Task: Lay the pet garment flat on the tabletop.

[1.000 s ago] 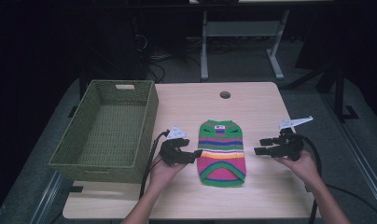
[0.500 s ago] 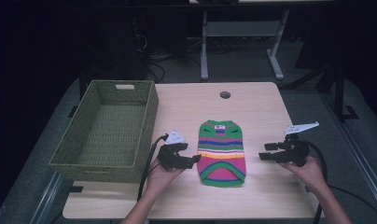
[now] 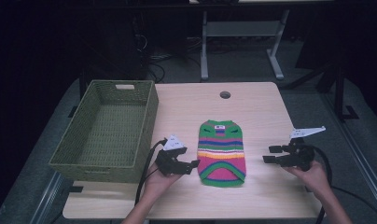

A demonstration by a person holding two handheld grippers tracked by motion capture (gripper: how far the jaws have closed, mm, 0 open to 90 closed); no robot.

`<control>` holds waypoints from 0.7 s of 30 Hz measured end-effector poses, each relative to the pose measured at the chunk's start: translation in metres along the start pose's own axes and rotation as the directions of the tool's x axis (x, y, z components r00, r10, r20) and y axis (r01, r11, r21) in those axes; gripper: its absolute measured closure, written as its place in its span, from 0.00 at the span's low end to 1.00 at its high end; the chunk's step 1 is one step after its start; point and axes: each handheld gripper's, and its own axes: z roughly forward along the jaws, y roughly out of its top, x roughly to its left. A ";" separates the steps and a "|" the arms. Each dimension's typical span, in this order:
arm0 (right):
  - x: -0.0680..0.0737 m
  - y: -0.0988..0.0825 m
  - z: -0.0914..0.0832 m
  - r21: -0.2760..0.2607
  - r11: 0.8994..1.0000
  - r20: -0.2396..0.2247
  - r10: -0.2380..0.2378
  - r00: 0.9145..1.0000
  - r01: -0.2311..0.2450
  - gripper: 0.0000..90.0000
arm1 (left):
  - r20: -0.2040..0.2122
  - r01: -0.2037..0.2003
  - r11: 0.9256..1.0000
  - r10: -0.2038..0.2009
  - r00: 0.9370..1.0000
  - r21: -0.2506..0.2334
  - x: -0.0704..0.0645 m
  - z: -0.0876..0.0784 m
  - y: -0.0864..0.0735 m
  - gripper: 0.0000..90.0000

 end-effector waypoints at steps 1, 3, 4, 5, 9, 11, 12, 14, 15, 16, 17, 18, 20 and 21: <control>0.000 -0.002 -0.001 -0.003 1.000 0.002 0.004 1.000 -0.004 0.35 | -0.001 0.002 1.000 -0.002 1.000 0.000 -0.001 0.000 -0.001 0.30; -0.001 -0.005 -0.002 -0.003 1.000 0.004 0.006 1.000 -0.006 0.35 | 0.002 0.004 1.000 -0.004 1.000 0.004 -0.002 -0.001 -0.003 0.30; -0.001 -0.006 -0.002 -0.003 1.000 0.006 0.007 1.000 -0.007 0.35 | 0.002 0.002 1.000 -0.002 1.000 0.004 -0.002 -0.001 -0.003 0.30; -0.001 -0.007 -0.003 0.007 1.000 0.010 0.013 1.000 -0.013 0.34 | 0.002 0.003 1.000 -0.003 1.000 0.003 -0.003 -0.001 -0.003 0.30; 0.001 -0.013 -0.007 -0.001 1.000 0.021 0.001 1.000 -0.001 0.34 | 0.007 -0.017 1.000 0.017 1.000 0.003 -0.007 -0.003 -0.004 0.30; 0.002 -0.016 -0.009 -0.003 1.000 0.025 -0.002 1.000 0.002 0.34 | 0.008 -0.023 1.000 0.023 1.000 0.003 -0.010 -0.004 -0.004 0.30; 0.002 -0.018 -0.010 -0.001 1.000 0.027 0.000 1.000 0.000 0.34 | 0.010 -0.028 1.000 0.028 1.000 0.002 -0.011 -0.004 -0.005 0.30; 0.002 -0.021 -0.011 0.002 1.000 0.035 -0.004 0.999 0.004 0.33 | 0.012 -0.036 0.999 0.035 0.999 0.007 -0.012 -0.005 -0.005 0.30; 0.002 -0.023 -0.012 0.001 1.000 0.040 -0.002 0.999 0.002 0.34 | 0.012 -0.033 0.999 0.033 0.999 0.005 -0.013 -0.006 -0.006 0.30; 0.002 -0.025 -0.013 0.001 1.000 0.040 -0.001 0.999 0.001 0.33 | 0.015 -0.039 0.999 0.039 0.999 0.007 -0.013 -0.007 -0.007 0.30; 0.002 -0.025 -0.013 0.001 1.000 0.040 -0.001 0.999 0.001 0.33 | 0.015 -0.039 0.999 0.039 0.999 0.007 -0.013 -0.007 -0.007 0.30; 0.002 -0.029 -0.015 -0.001 1.000 0.045 0.003 0.999 -0.003 0.33 | 0.013 -0.037 0.999 0.037 0.999 0.004 -0.015 -0.008 -0.008 0.29; 0.002 -0.033 -0.017 0.000 1.000 0.049 0.015 0.999 -0.015 0.33 | 0.015 -0.033 0.999 0.033 0.999 0.002 -0.015 -0.010 -0.009 0.29; 0.002 -0.035 -0.018 -0.005 1.000 0.048 0.017 0.999 -0.017 0.33 | 0.015 -0.034 0.999 0.034 0.999 0.004 -0.015 -0.011 -0.010 0.29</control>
